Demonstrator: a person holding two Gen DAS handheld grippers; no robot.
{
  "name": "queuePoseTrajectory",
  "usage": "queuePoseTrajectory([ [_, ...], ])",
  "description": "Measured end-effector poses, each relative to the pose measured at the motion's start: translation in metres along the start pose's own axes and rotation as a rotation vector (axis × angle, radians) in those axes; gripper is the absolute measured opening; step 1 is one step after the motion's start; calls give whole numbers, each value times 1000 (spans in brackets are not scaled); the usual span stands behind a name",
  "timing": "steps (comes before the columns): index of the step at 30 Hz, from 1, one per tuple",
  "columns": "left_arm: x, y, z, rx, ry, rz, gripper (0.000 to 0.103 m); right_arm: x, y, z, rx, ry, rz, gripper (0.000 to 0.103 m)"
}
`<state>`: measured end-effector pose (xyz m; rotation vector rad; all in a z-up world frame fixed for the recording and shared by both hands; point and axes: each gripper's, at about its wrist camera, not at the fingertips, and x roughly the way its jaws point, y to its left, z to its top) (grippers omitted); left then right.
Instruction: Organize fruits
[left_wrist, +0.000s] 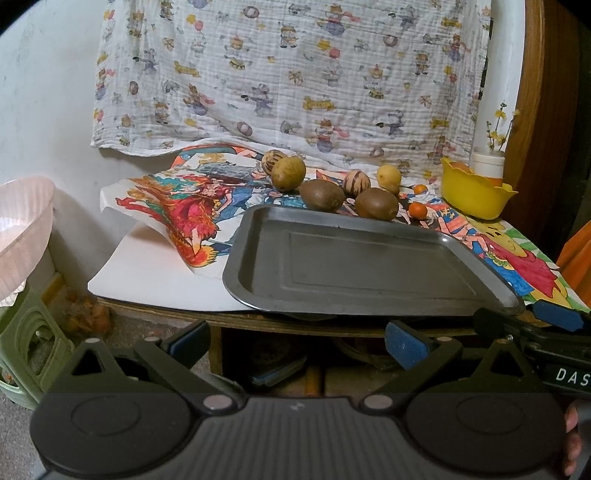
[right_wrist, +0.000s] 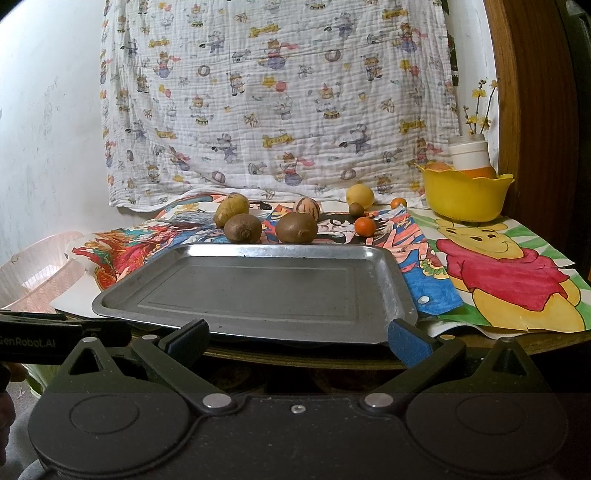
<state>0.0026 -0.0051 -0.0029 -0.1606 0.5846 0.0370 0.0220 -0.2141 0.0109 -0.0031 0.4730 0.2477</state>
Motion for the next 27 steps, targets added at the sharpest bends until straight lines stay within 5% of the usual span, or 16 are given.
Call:
queuePoseTrajectory([
  [27, 1, -4, -6, -11, 5, -2, 102, 1, -1, -1, 2, 4, 1, 103],
])
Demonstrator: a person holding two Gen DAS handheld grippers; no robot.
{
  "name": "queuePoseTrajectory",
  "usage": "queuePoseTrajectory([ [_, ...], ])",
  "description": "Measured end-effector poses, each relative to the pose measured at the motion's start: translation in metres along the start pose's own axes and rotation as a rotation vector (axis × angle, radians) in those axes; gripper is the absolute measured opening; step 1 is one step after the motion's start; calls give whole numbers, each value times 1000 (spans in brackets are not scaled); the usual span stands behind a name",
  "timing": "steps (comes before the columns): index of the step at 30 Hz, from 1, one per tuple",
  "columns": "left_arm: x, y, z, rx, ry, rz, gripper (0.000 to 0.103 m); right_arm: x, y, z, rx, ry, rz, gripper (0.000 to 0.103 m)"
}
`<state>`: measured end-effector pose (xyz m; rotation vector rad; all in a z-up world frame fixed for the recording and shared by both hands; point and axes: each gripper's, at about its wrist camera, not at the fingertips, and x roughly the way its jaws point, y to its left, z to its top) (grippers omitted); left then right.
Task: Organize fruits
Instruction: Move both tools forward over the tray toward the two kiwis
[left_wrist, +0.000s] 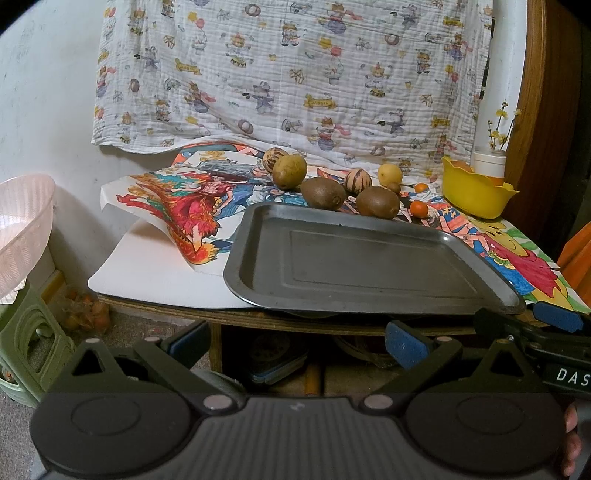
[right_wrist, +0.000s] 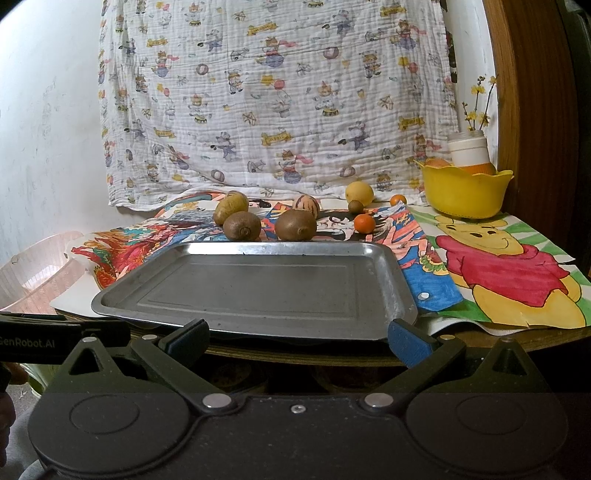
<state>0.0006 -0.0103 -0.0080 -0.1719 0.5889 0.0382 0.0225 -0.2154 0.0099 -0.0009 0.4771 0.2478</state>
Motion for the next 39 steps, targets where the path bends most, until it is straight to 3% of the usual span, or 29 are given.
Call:
queuePoseTrajectory([
  [23, 0, 11, 2, -28, 13, -16, 102, -1, -1, 6, -20, -19, -14, 103],
  [31, -1, 18, 34, -2, -5, -2, 102, 9, -7, 22, -41, -26, -40, 103],
  [39, 21, 25, 82, 3, 30, -25, 102, 27, -15, 37, -13, 13, -54, 103],
])
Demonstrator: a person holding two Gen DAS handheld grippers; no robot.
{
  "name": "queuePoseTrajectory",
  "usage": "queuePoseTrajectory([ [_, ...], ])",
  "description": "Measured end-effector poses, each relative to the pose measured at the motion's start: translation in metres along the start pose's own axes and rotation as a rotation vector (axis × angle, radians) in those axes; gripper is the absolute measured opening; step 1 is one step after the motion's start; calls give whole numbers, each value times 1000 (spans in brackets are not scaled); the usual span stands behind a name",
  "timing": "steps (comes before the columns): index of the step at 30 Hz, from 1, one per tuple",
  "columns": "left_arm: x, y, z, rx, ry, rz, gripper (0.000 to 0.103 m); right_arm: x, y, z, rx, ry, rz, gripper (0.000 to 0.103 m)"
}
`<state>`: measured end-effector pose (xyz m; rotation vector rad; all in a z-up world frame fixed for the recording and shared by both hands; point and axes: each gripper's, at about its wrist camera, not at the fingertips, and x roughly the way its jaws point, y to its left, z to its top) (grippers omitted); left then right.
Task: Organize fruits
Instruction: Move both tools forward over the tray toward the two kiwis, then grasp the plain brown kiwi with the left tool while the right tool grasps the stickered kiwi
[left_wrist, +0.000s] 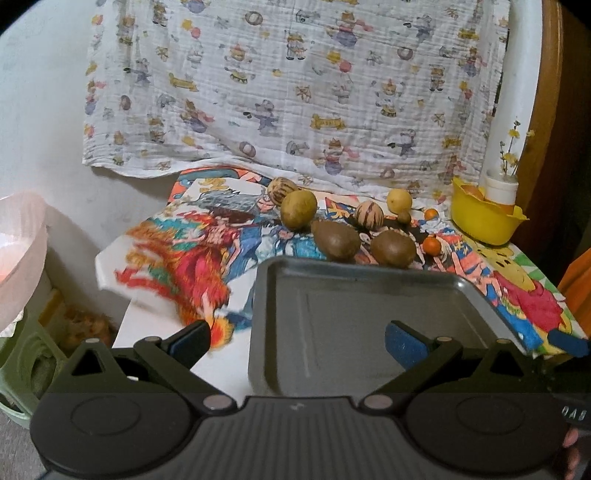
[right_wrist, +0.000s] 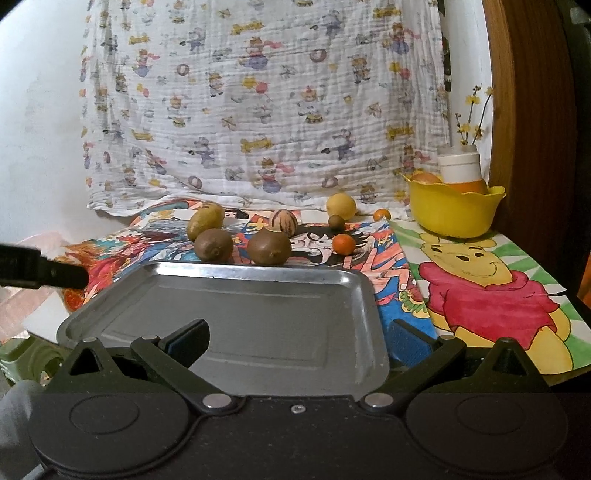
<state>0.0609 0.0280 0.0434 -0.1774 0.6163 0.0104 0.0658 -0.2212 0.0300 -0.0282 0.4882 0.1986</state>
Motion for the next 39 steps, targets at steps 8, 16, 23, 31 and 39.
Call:
queuePoseTrajectory([
  [8, 39, 2, 39, -4, 91, -46, 102, 35, 1, 25, -4, 53, 6, 103],
  [16, 88, 3, 75, -5, 148, -70, 102, 90, 5, 58, -70, 95, 34, 103],
  [23, 136, -4, 97, -17, 188, -114, 102, 130, 9, 77, -150, 149, 52, 103],
  [31, 182, -12, 107, -24, 241, -143, 102, 170, 15, 90, -188, 186, 53, 102],
  [39, 208, -9, 110, -40, 270, -135, 98, 206, 22, 93, -264, 221, 31, 102],
])
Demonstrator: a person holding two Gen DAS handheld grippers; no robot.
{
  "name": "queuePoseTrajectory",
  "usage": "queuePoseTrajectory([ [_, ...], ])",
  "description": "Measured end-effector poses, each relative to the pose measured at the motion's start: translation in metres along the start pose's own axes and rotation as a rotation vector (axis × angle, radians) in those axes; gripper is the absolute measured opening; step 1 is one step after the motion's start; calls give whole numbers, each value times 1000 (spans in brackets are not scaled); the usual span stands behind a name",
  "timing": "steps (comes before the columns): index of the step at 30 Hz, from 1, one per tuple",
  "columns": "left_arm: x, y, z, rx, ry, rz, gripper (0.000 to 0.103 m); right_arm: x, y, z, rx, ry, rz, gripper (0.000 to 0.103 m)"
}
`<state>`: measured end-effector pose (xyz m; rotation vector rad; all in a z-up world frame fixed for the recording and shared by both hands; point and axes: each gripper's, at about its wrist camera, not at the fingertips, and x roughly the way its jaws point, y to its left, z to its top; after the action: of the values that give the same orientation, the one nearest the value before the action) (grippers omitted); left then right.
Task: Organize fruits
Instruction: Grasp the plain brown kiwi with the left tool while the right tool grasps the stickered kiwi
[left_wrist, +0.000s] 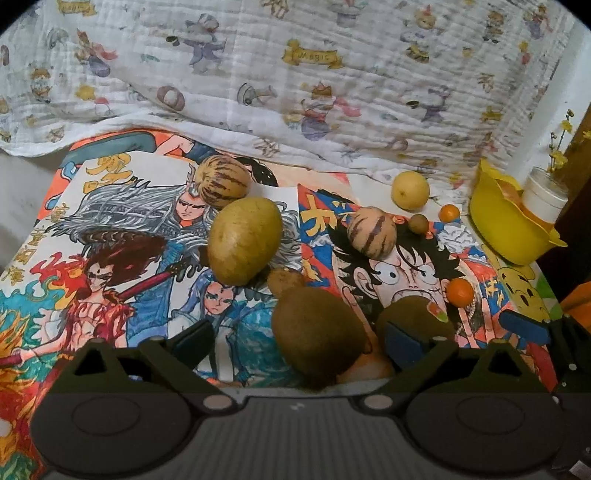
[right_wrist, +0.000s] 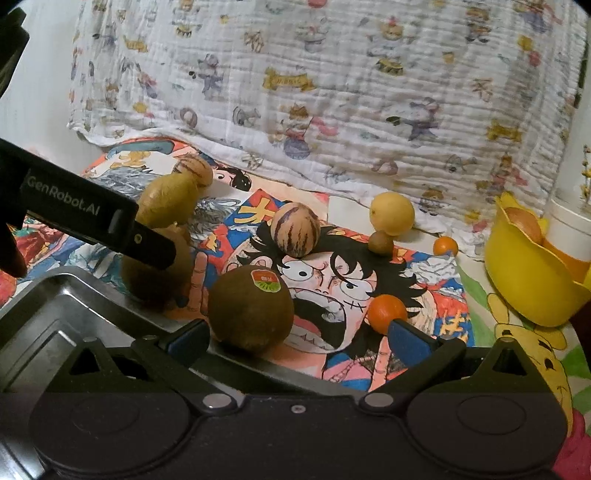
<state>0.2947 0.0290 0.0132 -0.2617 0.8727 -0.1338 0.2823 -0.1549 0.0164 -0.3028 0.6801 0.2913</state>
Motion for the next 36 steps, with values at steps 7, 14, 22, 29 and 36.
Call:
queuePoseTrajectory([
  [7, 11, 7, 0, -18, 22, -42, 86, 13, -3, 4, 19, 24, 68, 97],
  [14, 15, 9, 0, -41, 36, -102, 75, 20, 0, 6, 0, 26, 106, 89],
  [22, 23, 19, 2, -115, 70, -205, 60, 27, 6, 9, -32, 24, 158, 70],
  [29, 25, 22, 0, -131, 64, -223, 60, 29, 11, 10, -38, 17, 174, 61],
  [36, 28, 24, 1, -172, 58, -224, 59, 28, 10, 9, -36, 16, 173, 61],
])
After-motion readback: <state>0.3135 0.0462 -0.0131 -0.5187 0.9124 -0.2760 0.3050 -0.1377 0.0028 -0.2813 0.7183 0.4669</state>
